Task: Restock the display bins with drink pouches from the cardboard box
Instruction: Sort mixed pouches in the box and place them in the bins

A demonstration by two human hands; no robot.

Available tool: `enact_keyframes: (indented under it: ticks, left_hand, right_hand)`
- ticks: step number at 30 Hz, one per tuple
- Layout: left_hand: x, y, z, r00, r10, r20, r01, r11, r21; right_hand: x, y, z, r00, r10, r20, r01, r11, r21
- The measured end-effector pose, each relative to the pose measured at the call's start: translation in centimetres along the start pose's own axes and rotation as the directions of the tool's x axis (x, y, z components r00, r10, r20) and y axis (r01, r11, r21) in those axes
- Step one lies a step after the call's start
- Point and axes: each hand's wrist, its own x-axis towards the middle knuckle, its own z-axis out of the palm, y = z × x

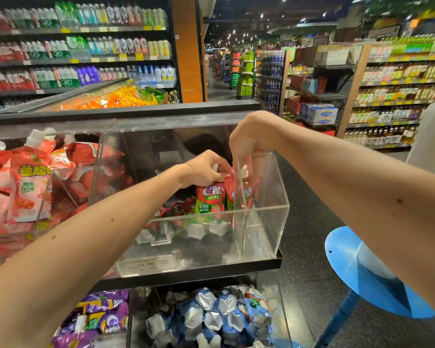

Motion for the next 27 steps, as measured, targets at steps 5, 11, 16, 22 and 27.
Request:
enact_keyframes:
  ticks: [5,11,16,22,27]
  left_hand:
    - [-1.6,0.1,-1.1,0.988,0.063,-0.141,-0.061,0.998,0.021]
    - [-6.5,0.8,-3.6,0.916,0.191,-0.352,-0.136,0.975,0.176]
    - [-9.8,2.4,-6.7,0.753,0.317,-0.577,-0.302,0.945,0.125]
    - [-11.7,2.6,-7.6,0.717,0.135,-0.684,-0.187,0.982,-0.002]
    - [-14.3,1.1,-6.2,0.701,0.277,-0.657,-0.017,0.928,0.372]
  right_hand:
    - [-0.3,-0.4,0.0,0.995,-0.002,0.102,0.004,1.000,-0.017]
    - [-3.3,-0.9,0.1,0.987,-0.123,-0.102,0.112,0.989,-0.100]
    - [-7.4,-3.9,2.1,0.810,-0.401,-0.428,0.462,0.886,0.045]
    - [-7.4,-6.9,4.4,0.886,-0.325,-0.330,0.461,0.555,0.692]
    - [-5.7,-7.1,5.3,0.959,-0.270,-0.082,0.240,0.630,0.738]
